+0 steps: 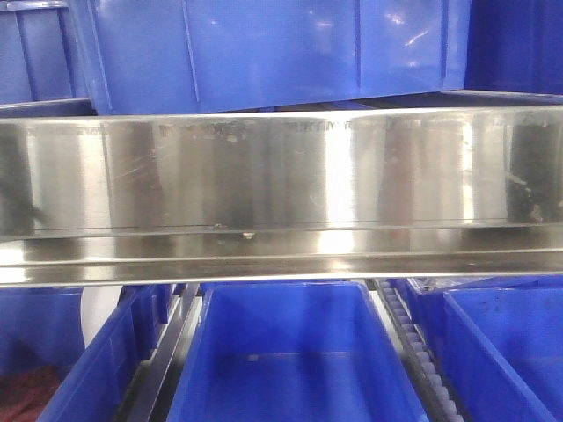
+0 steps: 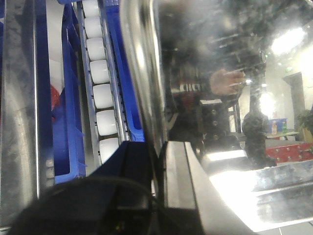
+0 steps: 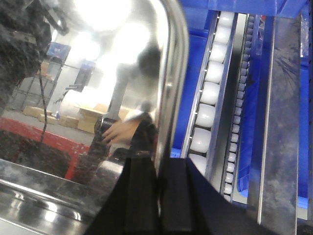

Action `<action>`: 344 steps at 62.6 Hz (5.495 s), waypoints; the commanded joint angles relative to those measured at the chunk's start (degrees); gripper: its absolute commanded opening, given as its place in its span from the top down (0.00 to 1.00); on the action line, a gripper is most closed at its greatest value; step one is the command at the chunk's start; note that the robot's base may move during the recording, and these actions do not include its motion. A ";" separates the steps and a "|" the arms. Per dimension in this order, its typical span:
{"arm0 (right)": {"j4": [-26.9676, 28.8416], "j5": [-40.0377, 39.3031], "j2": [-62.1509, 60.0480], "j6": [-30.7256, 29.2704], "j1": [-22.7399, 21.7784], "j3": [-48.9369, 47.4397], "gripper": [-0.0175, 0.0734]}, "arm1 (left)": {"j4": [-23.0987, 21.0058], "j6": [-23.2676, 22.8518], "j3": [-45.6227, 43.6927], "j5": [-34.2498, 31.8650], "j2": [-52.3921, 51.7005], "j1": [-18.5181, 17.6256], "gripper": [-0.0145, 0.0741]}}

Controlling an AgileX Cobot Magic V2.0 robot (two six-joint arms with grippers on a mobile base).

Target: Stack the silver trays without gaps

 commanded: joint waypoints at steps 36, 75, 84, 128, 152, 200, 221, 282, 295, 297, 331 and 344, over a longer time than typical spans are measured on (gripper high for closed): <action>-2.87 1.55 -2.01 -0.59 0.16 -1.81 0.78 | 1.45 0.93 -1.76 -0.13 -1.53 -0.74 0.89; -2.87 1.54 -1.84 -0.59 0.16 -1.81 0.78 | 1.45 0.93 -1.76 -0.13 -1.53 -0.74 0.89; -2.87 1.54 -1.84 -0.59 0.16 -1.81 0.78 | 1.45 0.93 -1.76 -0.13 -1.53 -0.74 0.89; -2.87 1.54 -1.84 -0.59 0.16 -1.81 0.78 | 1.45 0.93 -1.76 -0.13 -1.53 -0.74 0.89; -2.87 1.54 -1.84 -0.59 0.16 -1.81 0.78 | 1.45 0.93 -1.76 -0.13 -1.53 -0.74 0.89; -2.87 1.54 -1.84 -0.59 0.16 -1.81 0.78 | 1.34 0.93 -1.76 -0.13 -1.53 -0.74 0.89; -2.87 1.54 -1.84 -0.59 0.16 -1.81 0.78 | 1.34 0.93 -1.76 -0.13 -1.53 -0.74 0.89; -2.81 1.61 -1.84 -0.59 0.16 -1.81 0.78 | 0.77 0.93 -1.76 -0.13 -1.53 -0.74 0.89; -2.81 1.61 -1.84 -0.59 0.16 -1.81 0.78 | 0.68 0.93 -1.76 -0.13 -1.53 -0.74 0.89; -2.81 1.61 -1.84 -0.59 0.16 -1.81 0.78 | 0.68 0.93 -1.76 -0.13 -1.53 -0.74 0.89; -2.81 1.61 -1.84 -0.59 0.16 -1.81 0.78 | 0.29 0.93 -1.76 -0.13 -1.53 -0.74 0.89; -2.81 1.61 -1.84 -0.59 0.16 -1.81 0.78 | 0.29 0.93 -1.76 -0.23 -1.53 -0.74 0.89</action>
